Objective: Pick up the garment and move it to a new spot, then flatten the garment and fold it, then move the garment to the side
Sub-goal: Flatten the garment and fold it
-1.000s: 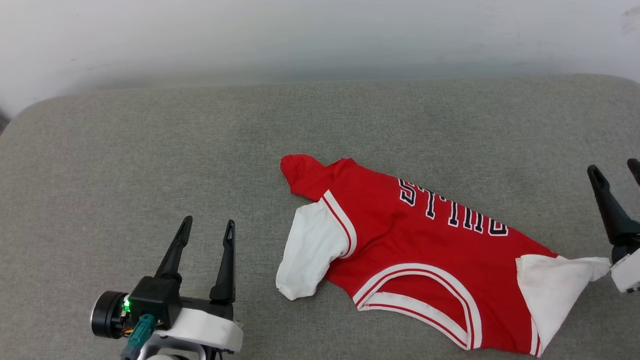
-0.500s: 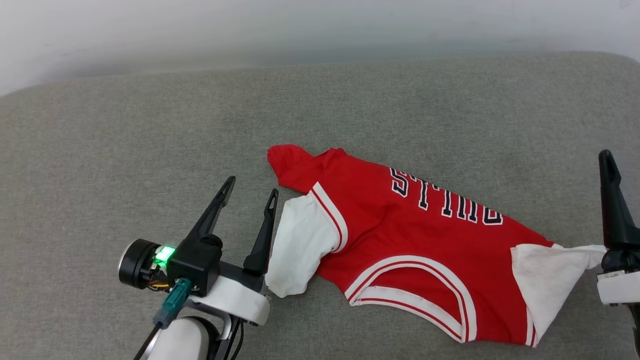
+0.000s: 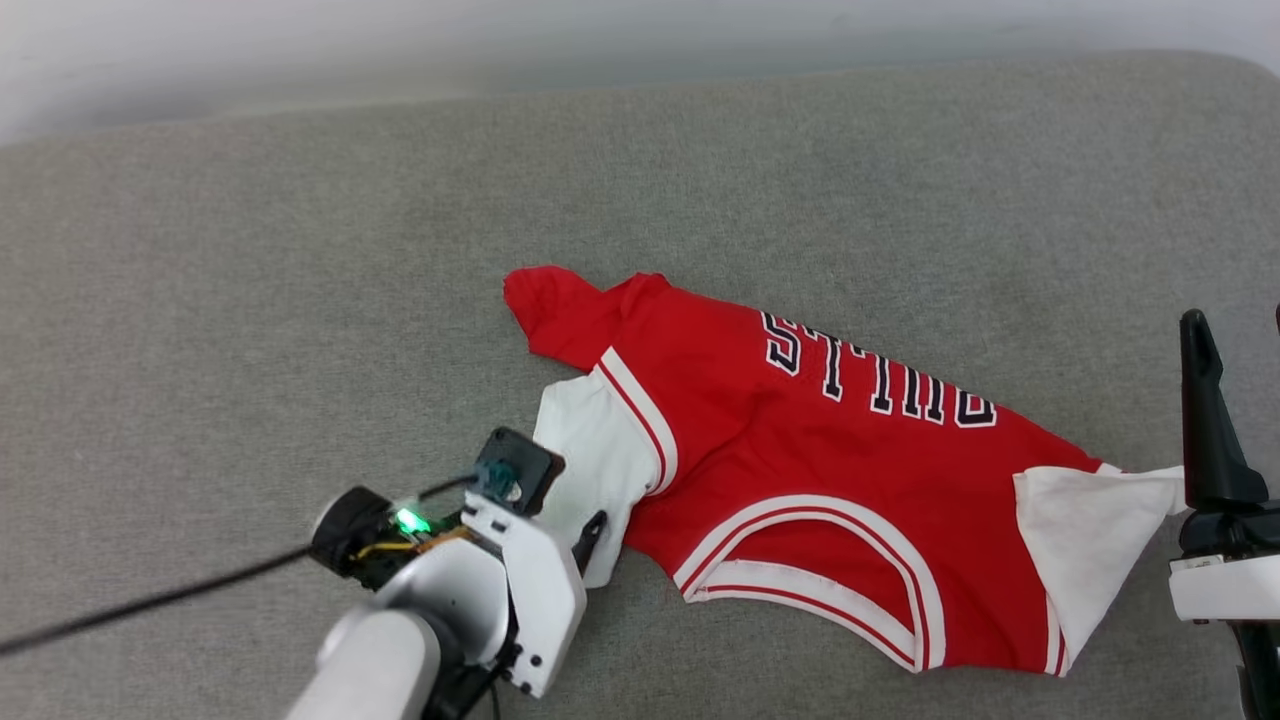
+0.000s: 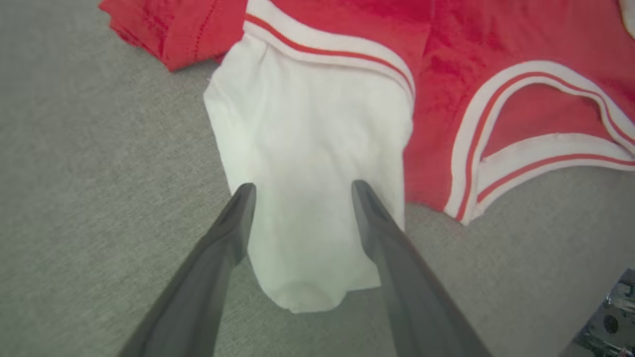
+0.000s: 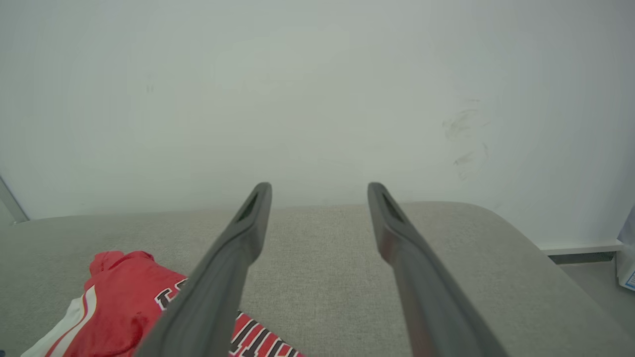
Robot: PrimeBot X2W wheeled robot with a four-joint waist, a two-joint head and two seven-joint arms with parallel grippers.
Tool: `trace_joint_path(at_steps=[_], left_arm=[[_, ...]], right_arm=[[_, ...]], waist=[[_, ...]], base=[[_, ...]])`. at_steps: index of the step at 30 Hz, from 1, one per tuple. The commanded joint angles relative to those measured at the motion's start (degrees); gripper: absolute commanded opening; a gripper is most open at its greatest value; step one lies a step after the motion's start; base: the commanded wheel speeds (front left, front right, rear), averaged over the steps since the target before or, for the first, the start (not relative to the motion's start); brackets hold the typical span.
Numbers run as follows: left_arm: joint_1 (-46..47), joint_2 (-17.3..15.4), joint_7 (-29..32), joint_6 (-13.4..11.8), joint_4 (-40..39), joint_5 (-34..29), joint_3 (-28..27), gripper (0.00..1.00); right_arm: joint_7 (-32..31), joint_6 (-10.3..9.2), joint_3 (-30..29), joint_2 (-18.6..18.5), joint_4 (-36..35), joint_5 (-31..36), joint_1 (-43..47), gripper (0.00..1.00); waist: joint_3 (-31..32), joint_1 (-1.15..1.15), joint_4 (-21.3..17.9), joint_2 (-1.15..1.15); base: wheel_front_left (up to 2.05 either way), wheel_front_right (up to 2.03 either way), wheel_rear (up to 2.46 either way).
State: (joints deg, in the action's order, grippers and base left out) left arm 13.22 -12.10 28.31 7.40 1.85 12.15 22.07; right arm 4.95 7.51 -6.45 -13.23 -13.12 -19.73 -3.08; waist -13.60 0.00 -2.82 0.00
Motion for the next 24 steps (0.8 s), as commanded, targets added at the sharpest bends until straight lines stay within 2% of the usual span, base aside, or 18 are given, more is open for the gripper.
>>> trace_joint_path(at_steps=[1, 5, 11, 12, 13, 17, 24], left_arm=[[1.37, -1.38, 2.8, -0.05, -0.71, 0.63, 0.47, 1.0], [3.52, -3.76, 9.96, -0.1, -1.28, 1.48, 0.85, 1.0], [3.51, -3.88, 11.72, -1.01, 2.43, 1.6, 1.16, 1.0], [3.31, -3.75, 11.61, -1.05, 3.42, 1.69, 1.31, 0.35], [3.22, -3.57, 11.26, -1.07, 4.4, 1.82, 1.34, 0.0], [4.1, -3.19, 6.6, -2.89, 6.4, 1.47, -0.45, 0.0], [3.53, -3.46, -3.36, -7.77, 7.29, 3.98, -8.02, 0.0]], right_arm=[[0.05, -0.04, 0.21, 0.35, -0.21, -0.12, 0.18, 1.0], [0.64, -0.04, 0.9, 0.64, -0.08, -0.02, -0.23, 1.0], [1.16, -0.04, 2.04, 0.34, 0.67, 0.75, -0.79, 1.0], [1.2, -0.04, 2.1, 0.27, 0.68, 0.91, -0.87, 1.0], [1.2, -0.04, 2.16, 0.24, 0.75, 1.06, -0.94, 1.0], [0.74, -0.04, 2.66, -0.29, 1.22, 1.55, -1.04, 1.0], [-0.76, -0.04, 4.14, -1.07, 2.19, 2.14, 0.06, 1.0]], waist=[[-0.76, 0.0, -0.25, 0.0], [-2.56, 0.0, -0.77, 0.0], [-4.88, 0.0, -1.18, 0.0], [-5.16, 0.0, -1.15, 0.0], [-5.38, 0.0, -1.1, 0.0], [-5.65, 0.0, -0.48, 0.0], [-3.66, 0.0, 2.0, 0.0]], base=[[0.0, 0.0, 0.0], [0.0, 0.0, 0.0], [0.0, 0.0, 0.0], [0.0, 0.0, 0.0], [0.0, 0.0, 0.0], [0.0, 0.0, 0.0], [0.0, 0.0, 0.0]])
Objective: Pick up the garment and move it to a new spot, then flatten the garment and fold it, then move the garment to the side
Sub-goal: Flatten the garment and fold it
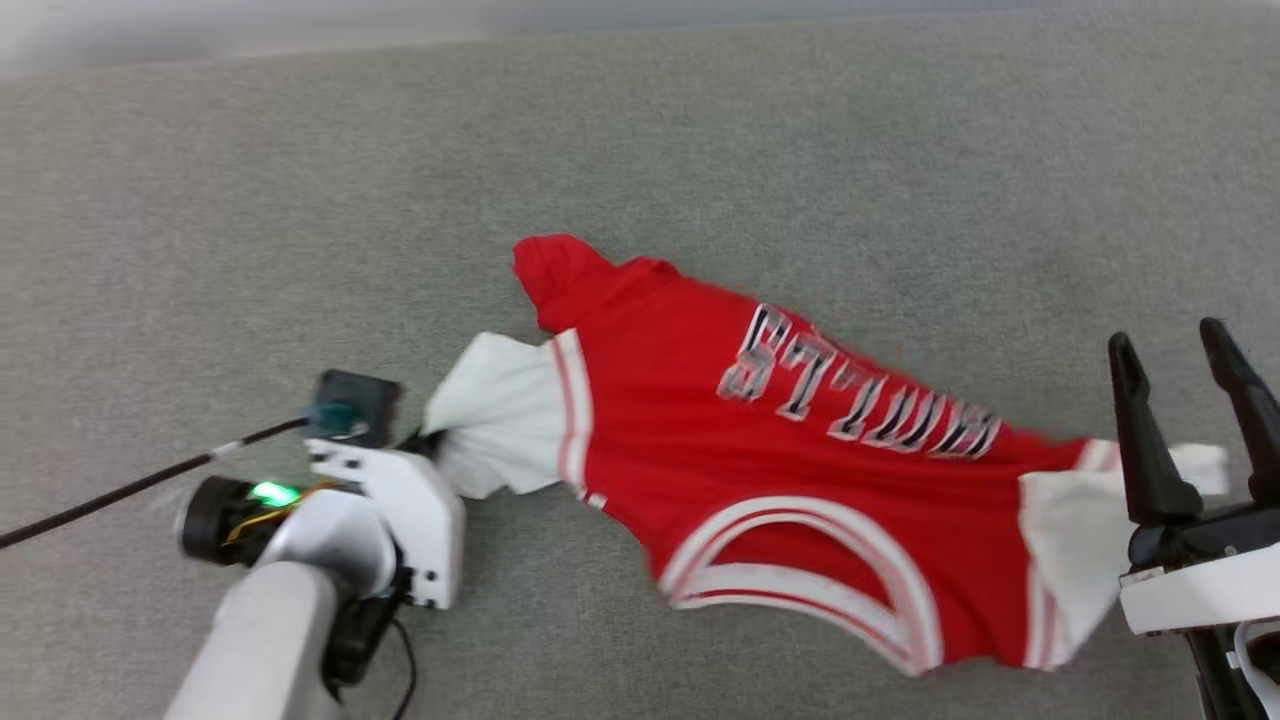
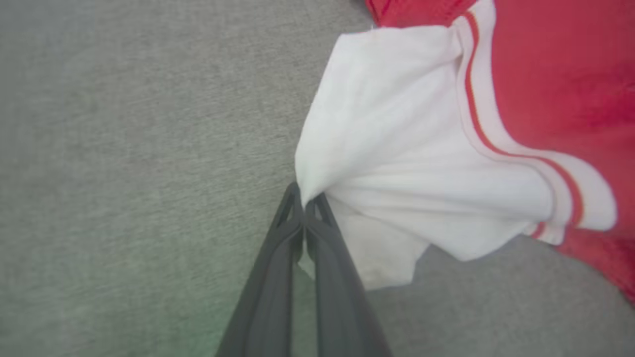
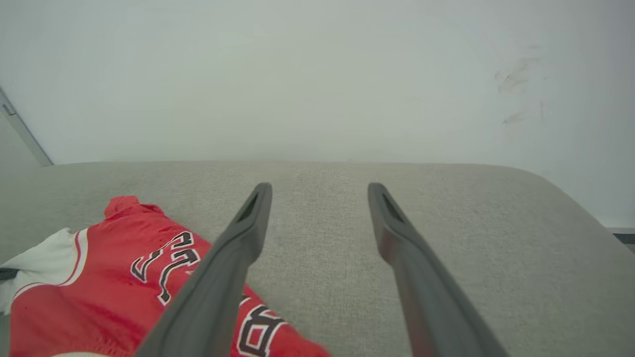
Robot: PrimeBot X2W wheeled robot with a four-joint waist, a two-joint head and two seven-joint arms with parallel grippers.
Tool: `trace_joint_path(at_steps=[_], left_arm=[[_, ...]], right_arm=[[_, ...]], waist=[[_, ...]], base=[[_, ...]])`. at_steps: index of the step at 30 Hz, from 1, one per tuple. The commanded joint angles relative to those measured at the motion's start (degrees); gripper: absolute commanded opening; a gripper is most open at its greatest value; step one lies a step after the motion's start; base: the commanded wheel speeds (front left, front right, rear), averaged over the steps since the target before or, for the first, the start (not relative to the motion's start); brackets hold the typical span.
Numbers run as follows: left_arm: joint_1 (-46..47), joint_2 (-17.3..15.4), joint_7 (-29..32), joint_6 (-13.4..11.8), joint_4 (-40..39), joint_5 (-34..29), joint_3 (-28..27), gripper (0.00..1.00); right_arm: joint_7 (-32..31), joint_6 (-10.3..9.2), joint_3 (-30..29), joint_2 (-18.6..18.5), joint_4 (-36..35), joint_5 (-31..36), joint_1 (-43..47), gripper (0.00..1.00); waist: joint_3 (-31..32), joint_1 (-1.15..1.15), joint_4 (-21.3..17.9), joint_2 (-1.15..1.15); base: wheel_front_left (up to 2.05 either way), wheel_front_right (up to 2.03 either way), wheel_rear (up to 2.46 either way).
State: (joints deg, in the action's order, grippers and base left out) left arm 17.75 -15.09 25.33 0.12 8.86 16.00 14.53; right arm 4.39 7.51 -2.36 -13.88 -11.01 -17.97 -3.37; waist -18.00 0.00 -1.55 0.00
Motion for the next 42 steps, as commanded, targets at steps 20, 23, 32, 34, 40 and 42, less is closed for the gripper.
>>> trace_joint_path(at_steps=[20, 23, 32, 34, 40, 42], left_arm=[[-20.9, 0.99, -8.05, -5.1, -3.43, 5.33, -5.9, 0.3], [-20.1, 1.03, -11.78, -4.91, -4.07, 4.18, -5.7, 1.0], [-16.64, -0.97, -30.23, -4.14, -7.11, -1.83, -5.66, 1.0], [-16.24, -1.07, -35.16, -3.65, -8.15, -3.08, -4.93, 1.0], [-16.98, -1.19, -40.19, -4.15, -9.75, -7.91, -2.95, 1.0], [-17.23, -0.48, -40.47, -4.4, -9.89, -8.38, -2.72, 1.0]], right_arm=[[-10.23, -0.03, 1.57, -0.95, 3.24, 2.85, 4.72, 1.0], [-10.89, -0.04, 1.56, -0.62, 3.1, 2.75, 5.04, 1.0], [-14.22, -0.04, 2.9, -1.57, 1.62, 3.61, 6.03, 1.0], [-16.31, -0.04, 3.53, -1.99, 0.79, 3.87, 6.51, 1.0], [-26.54, -0.05, 6.59, -3.2, -3.67, 2.99, 8.81, 1.0], [-30.88, -0.03, 8.03, -3.93, -5.51, 3.04, 9.38, 1.0]], waist=[[7.25, 0.0, 4.92, 0.0], [8.01, 0.0, 5.03, 0.0], [10.44, 0.0, 4.69, 0.0], [10.91, 0.0, 4.58, 0.0], [11.29, 0.0, 4.67, 0.0], [10.91, 0.0, 4.89, 0.0]], base=[[0.0, 0.0, 0.0], [0.0, 0.0, 0.0], [0.0, 0.0, 0.0], [0.0, 0.0, 0.0], [0.0, 0.0, 0.0], [0.0, 0.0, 0.0]])
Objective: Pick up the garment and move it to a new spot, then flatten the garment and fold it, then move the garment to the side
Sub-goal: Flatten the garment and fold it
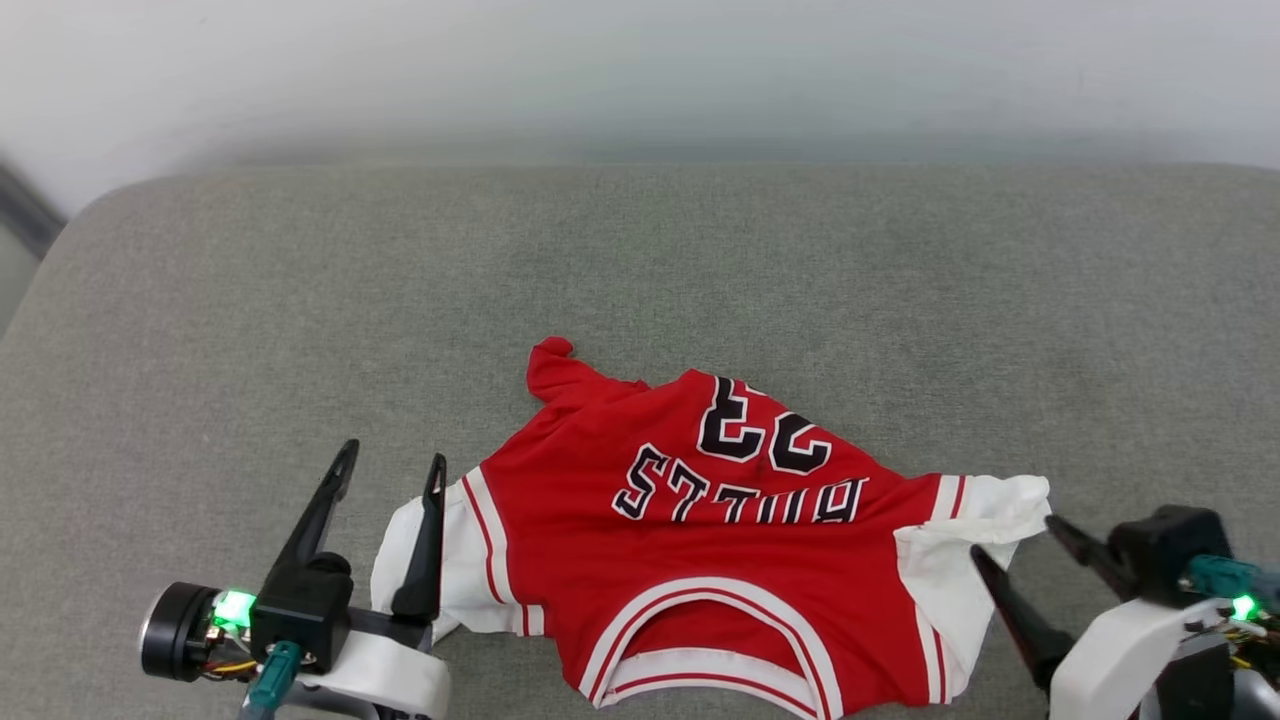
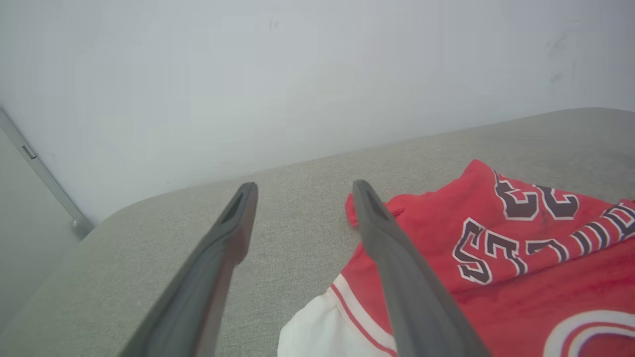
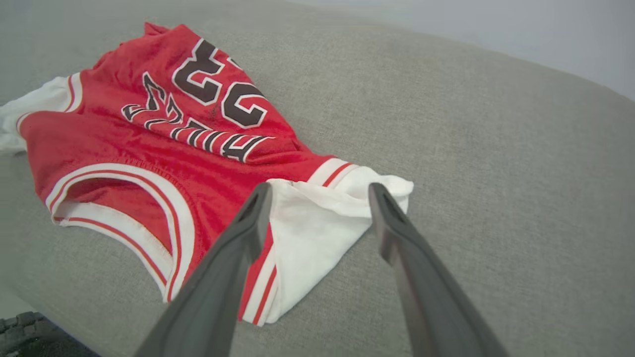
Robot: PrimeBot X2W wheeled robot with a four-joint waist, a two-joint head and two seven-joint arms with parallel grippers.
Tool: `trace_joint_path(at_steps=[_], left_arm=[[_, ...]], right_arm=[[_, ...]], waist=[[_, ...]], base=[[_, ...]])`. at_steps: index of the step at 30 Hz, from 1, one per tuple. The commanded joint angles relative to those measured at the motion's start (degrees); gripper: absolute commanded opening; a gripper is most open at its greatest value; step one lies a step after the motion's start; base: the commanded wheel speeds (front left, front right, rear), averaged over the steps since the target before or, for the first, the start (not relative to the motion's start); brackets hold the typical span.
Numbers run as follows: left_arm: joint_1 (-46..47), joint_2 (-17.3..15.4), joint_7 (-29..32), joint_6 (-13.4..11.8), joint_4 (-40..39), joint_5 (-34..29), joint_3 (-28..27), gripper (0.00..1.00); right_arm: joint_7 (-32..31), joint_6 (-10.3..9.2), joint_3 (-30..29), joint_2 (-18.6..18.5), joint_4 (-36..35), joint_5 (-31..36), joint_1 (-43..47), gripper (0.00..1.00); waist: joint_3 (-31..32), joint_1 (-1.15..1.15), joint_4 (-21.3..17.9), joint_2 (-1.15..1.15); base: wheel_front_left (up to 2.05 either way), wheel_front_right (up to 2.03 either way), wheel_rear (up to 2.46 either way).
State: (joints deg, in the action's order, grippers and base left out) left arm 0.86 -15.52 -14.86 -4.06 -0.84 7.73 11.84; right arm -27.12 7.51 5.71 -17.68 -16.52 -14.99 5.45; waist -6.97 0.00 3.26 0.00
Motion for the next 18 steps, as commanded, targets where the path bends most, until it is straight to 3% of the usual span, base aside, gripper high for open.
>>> trace_joint_path(at_steps=[1, 8, 18], left_arm=[[-0.32, 0.13, -0.33, -0.17, -0.26, -0.42, 0.09, 1.0], [1.01, 1.26, -0.45, 0.7, -1.29, -1.29, 0.23, 1.0], [2.67, 2.99, -0.35, 2.39, 0.13, -1.65, 0.86, 1.0]], right_arm=[[-1.34, -0.04, 0.44, -0.28, -0.77, 0.05, 0.57, 1.0], [-13.36, -0.04, 3.56, -0.93, -1.44, 0.65, -3.77, 1.0], [-15.33, -0.04, 6.59, -2.04, 7.52, 1.44, -9.97, 1.0]], waist=[[-0.33, 0.0, 0.21, 0.0], [-2.56, 0.0, 1.49, 0.0], [-4.55, 0.0, 5.02, 0.0]], base=[[0.0, 0.0, 0.0], [0.0, 0.0, 0.0], [0.0, 0.0, 0.0]])
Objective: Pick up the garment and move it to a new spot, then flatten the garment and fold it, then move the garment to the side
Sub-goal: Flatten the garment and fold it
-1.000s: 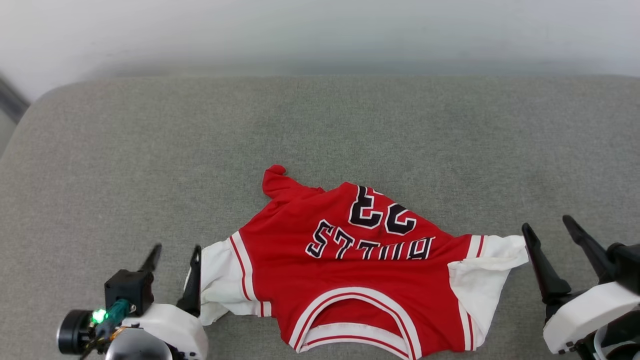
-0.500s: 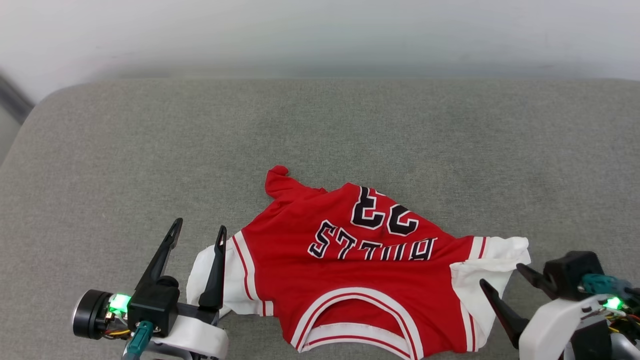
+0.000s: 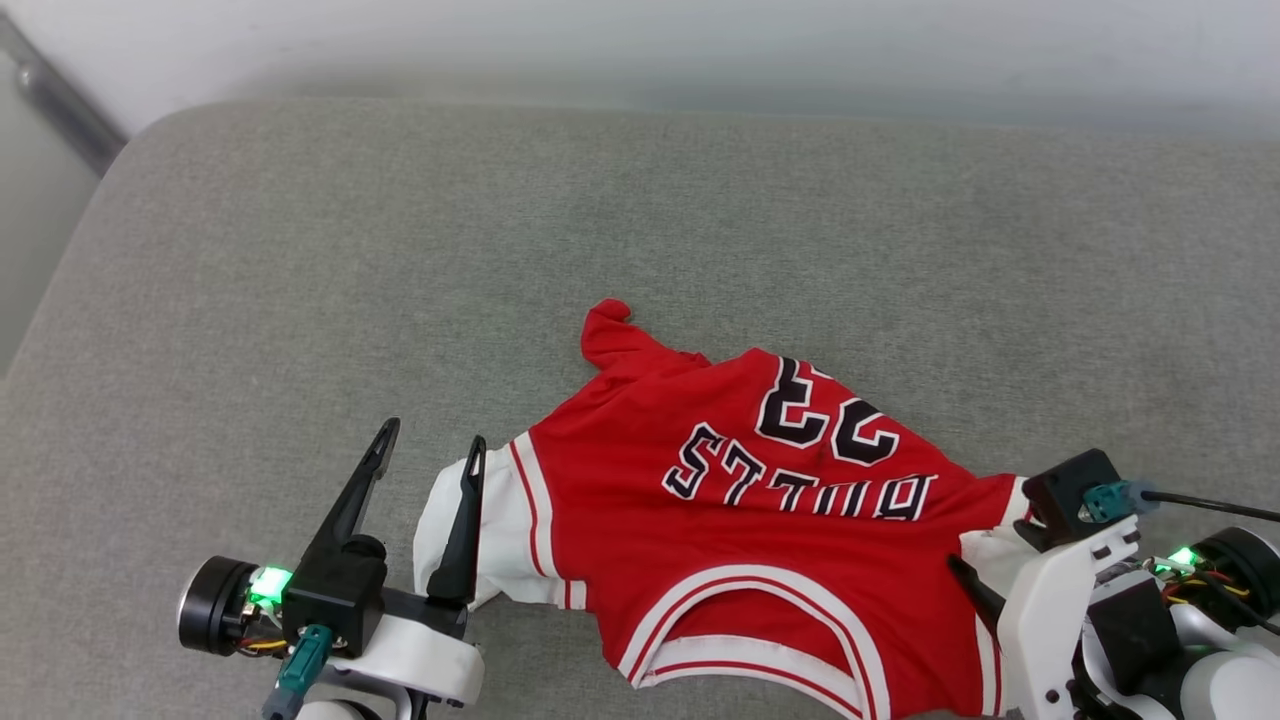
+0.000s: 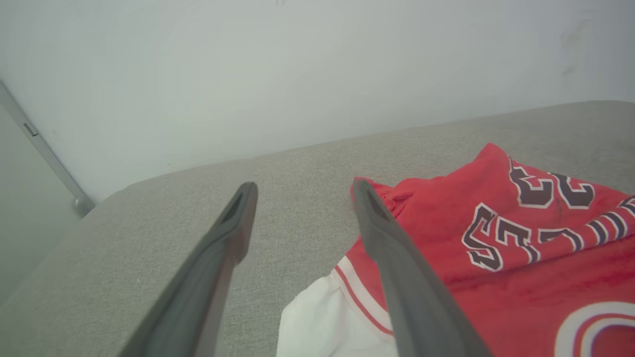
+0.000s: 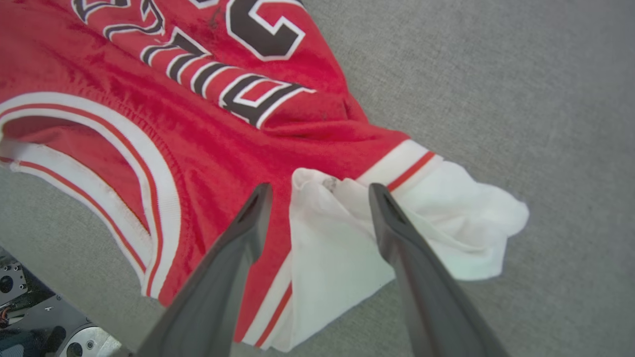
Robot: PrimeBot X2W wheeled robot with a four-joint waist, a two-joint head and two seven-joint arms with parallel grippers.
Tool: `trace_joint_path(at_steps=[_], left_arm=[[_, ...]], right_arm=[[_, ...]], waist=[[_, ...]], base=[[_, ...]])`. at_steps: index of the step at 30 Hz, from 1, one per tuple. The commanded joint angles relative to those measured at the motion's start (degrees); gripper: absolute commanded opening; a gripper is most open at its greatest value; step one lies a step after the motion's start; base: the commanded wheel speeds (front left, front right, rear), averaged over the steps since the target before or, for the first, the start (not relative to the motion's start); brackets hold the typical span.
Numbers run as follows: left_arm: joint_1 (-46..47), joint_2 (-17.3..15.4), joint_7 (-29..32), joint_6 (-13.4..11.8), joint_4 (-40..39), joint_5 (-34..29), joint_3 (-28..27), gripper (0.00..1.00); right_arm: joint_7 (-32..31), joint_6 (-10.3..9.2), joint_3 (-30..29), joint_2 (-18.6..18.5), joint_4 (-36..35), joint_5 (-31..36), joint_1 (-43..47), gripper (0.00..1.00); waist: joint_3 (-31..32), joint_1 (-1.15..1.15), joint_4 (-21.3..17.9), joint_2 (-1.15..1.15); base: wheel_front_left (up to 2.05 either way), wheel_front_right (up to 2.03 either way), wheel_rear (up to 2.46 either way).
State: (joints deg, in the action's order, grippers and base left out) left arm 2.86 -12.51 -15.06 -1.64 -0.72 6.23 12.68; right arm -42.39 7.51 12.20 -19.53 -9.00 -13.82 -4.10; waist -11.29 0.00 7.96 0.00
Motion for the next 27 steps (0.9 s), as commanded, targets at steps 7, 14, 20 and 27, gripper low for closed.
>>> trace_joint_path(at_steps=[7, 14, 20, 27], left_arm=[[0.91, 0.74, -0.16, 0.64, 0.87, -0.44, -0.27, 1.0], [1.18, 1.34, -0.16, 1.09, 1.69, -0.46, -0.7, 1.0], [1.05, 1.39, -0.16, 1.5, 2.18, -0.44, -1.55, 1.0], [-0.22, 1.38, -0.15, 1.78, 2.38, -0.15, -2.97, 1.0]], right_arm=[[0.28, -0.04, 0.63, -0.26, 2.7, 0.99, -0.71, 1.0], [-0.23, -0.04, 0.53, -0.3, 2.37, 1.03, -0.46, 0.0], [0.94, -0.04, -0.67, -0.99, 1.48, 0.45, -0.24, 0.0], [1.95, -0.04, -9.53, -2.2, -3.42, -1.55, 4.9, 0.0]], waist=[[-0.72, 0.0, 1.4, 0.0], [-0.9, 0.0, 0.63, 0.0], [-0.43, 0.0, -0.89, 0.0], [0.35, 0.0, -3.47, 0.0]], base=[[0.0, 0.0, 0.0], [0.0, 0.0, 0.0], [0.0, 0.0, 0.0], [0.0, 0.0, 0.0]])
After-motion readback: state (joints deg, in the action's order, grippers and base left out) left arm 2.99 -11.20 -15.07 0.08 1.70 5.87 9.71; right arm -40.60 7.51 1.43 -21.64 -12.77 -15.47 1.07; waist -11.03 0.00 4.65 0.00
